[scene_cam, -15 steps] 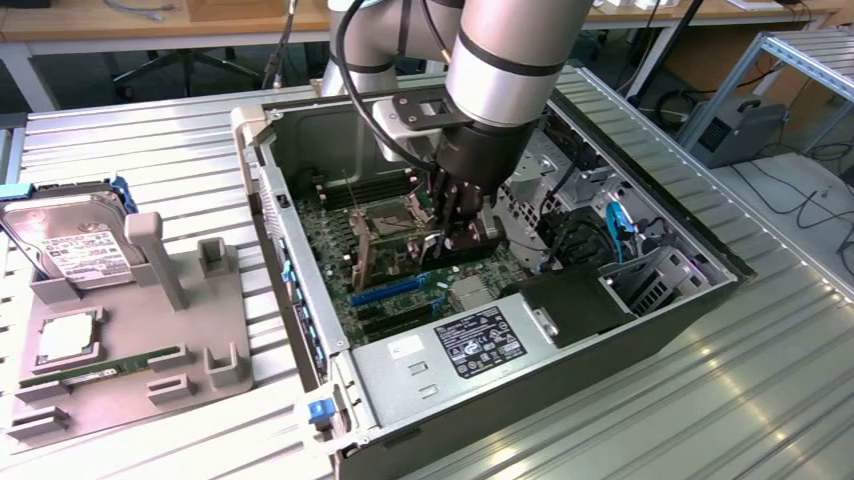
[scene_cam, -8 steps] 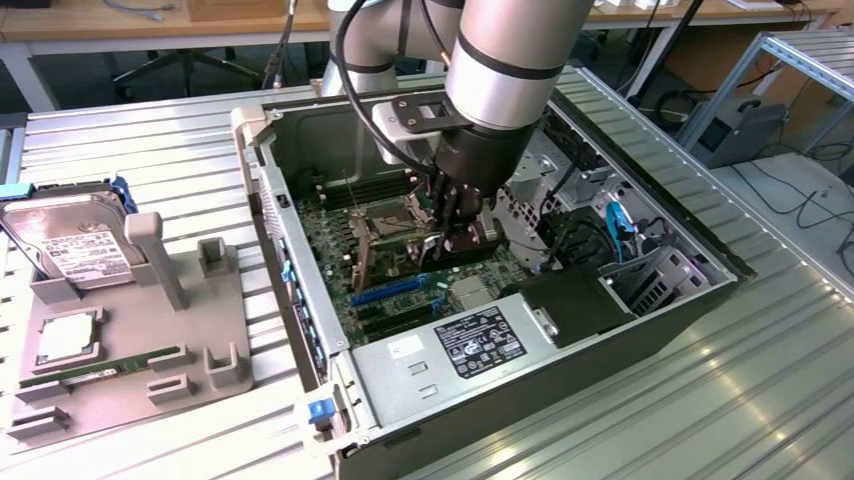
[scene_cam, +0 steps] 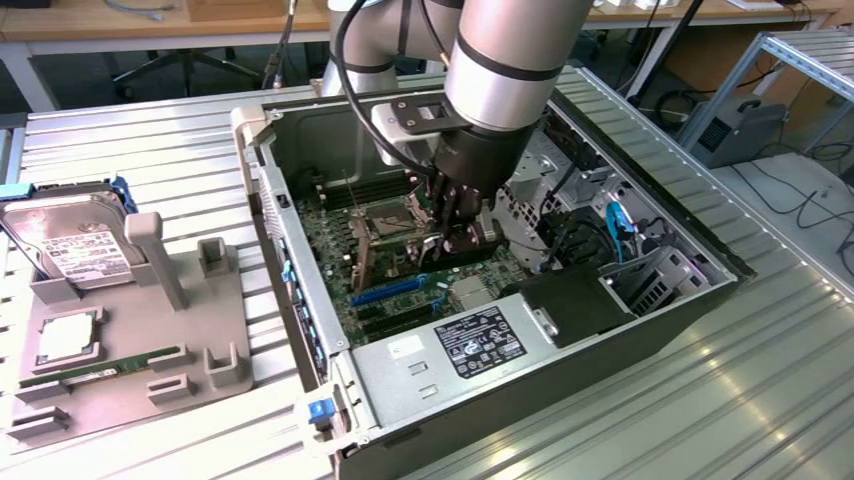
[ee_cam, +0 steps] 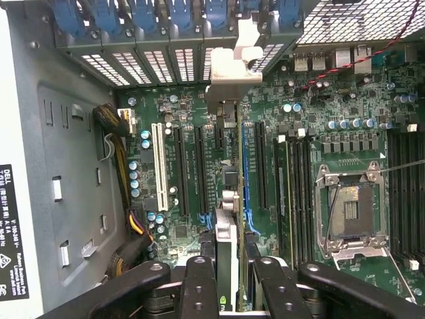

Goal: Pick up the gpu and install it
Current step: 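Insert the gpu into the slot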

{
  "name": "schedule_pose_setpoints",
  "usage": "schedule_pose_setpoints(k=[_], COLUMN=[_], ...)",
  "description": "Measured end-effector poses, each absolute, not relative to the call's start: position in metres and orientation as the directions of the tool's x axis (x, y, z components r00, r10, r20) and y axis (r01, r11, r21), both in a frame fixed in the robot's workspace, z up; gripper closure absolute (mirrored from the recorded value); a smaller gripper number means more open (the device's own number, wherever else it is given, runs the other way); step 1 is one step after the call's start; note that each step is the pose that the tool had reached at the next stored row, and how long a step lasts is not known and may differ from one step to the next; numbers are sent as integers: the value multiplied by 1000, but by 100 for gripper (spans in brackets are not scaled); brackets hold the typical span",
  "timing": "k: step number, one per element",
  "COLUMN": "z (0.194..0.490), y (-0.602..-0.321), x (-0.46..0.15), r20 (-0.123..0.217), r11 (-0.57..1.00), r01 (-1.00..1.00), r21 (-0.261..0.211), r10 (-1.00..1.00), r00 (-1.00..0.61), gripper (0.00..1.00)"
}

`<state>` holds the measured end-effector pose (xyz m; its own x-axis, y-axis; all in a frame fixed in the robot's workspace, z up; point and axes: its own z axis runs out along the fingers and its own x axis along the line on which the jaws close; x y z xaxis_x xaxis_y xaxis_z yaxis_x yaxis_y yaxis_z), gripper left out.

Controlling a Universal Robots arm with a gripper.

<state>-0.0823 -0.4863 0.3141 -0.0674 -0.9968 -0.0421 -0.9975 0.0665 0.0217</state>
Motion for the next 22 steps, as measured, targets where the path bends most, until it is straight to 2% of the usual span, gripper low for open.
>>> schedule_pose_setpoints(k=[13, 22], z=[313, 310], y=[-486, -476], x=[-90, -90], r20=[-42, -40], r11=[67, 50], r01=[-998, -998], r21=[22, 21], r10=[-997, -998], r00=[-67, -51], gripper=[73, 73])
